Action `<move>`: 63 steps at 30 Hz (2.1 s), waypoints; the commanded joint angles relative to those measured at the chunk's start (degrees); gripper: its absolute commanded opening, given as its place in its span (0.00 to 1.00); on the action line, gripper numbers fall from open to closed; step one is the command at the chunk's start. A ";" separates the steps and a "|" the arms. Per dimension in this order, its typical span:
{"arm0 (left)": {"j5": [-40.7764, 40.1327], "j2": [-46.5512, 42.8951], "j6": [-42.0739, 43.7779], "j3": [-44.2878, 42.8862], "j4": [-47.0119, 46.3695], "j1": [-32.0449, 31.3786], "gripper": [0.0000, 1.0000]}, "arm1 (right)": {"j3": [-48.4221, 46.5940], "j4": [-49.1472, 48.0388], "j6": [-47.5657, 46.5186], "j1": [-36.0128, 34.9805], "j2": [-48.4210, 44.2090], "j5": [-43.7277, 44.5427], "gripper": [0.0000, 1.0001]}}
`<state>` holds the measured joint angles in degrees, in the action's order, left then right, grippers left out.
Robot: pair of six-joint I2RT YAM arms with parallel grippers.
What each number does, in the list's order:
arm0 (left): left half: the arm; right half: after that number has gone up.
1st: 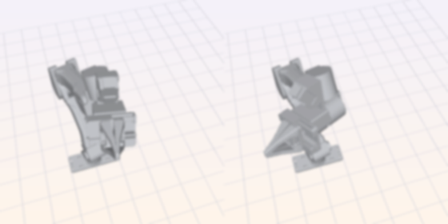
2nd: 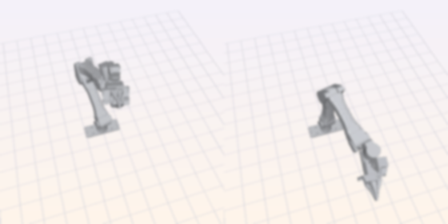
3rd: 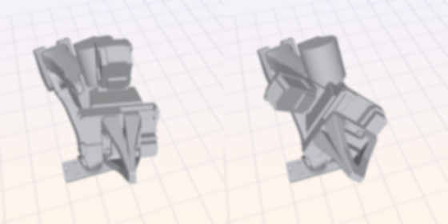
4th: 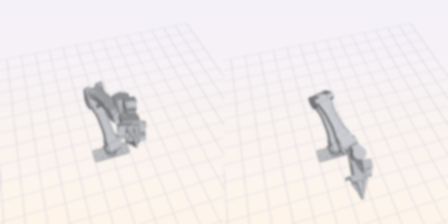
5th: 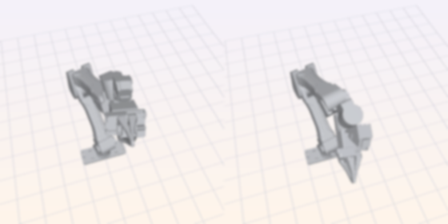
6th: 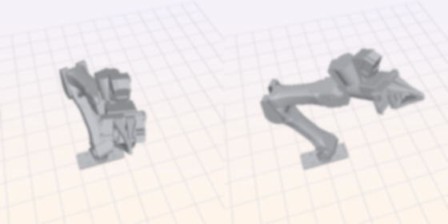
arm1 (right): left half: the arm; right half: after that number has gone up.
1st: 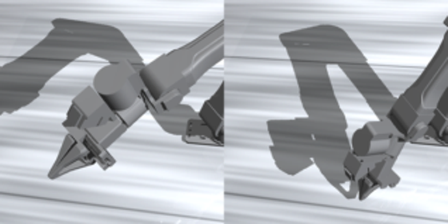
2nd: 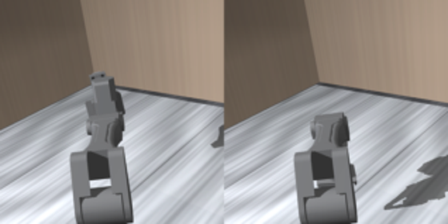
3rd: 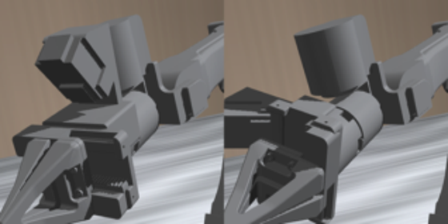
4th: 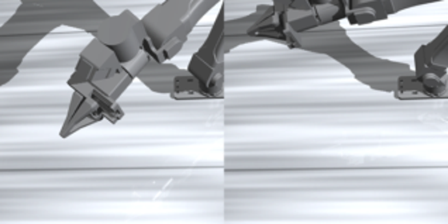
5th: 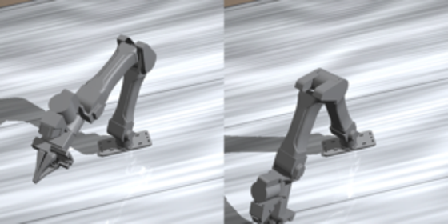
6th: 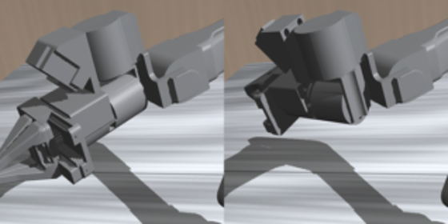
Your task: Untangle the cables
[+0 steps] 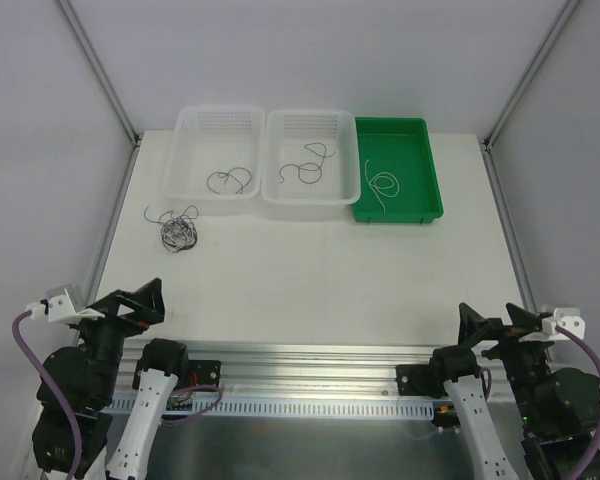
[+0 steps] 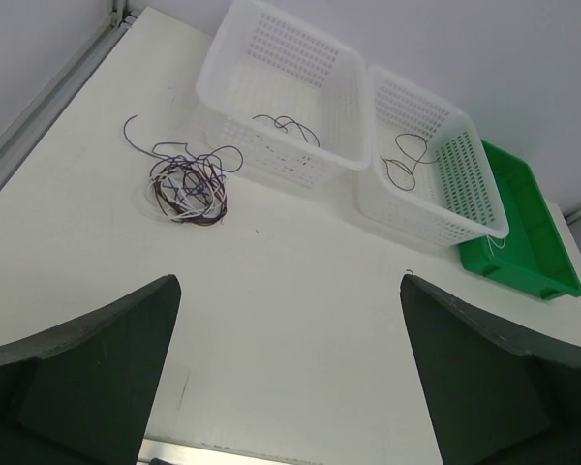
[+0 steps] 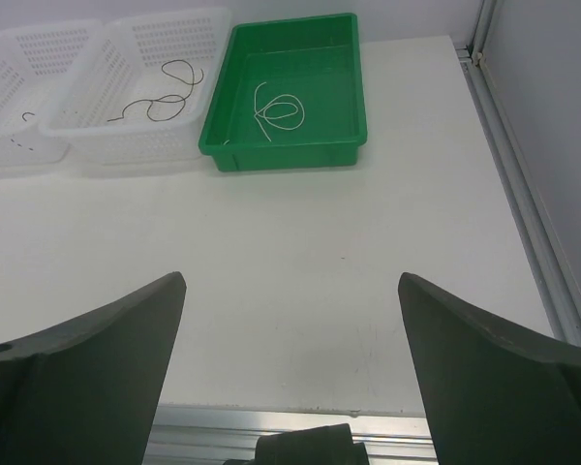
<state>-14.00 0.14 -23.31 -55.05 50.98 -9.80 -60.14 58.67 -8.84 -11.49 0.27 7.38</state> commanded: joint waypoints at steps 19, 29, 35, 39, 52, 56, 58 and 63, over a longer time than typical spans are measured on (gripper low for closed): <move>7.22 7.40 -11.30 4.06 -1.06 -0.39 0.99 | -1.21 -1.36 9.37 0.24 15.18 -15.27 0.97; 3.38 29.62 -12.29 12.06 -12.56 -0.39 0.99 | 1.16 -6.55 7.61 0.23 24.34 -15.46 0.97; -2.96 47.56 -11.23 9.09 -21.00 0.31 0.99 | 4.14 -8.49 7.26 0.15 26.09 -11.60 0.97; -2.09 58.81 -11.05 6.36 -26.63 4.78 0.99 | 5.64 -8.84 8.65 0.06 28.28 -9.85 0.97; 0.73 90.71 -7.89 -7.44 -33.75 12.88 0.99 | 14.09 -15.79 12.10 0.15 21.79 -14.23 0.97; 1.17 95.56 -8.33 -7.45 -33.75 13.41 0.98 | 14.61 -16.40 11.57 0.15 21.44 -16.33 0.97; 1.95 97.41 -9.55 -6.57 -33.75 13.41 0.95 | 14.96 -17.36 11.57 0.15 21.35 -17.30 0.97; 5.82 98.30 -13.59 -3.76 -33.75 13.06 0.56 | 15.05 -17.63 12.18 0.15 21.61 -16.96 0.97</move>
<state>-11.29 98.63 -34.22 -60.18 17.56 3.11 -45.08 44.14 3.40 -11.44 22.06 -8.56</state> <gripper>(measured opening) 0.644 0.971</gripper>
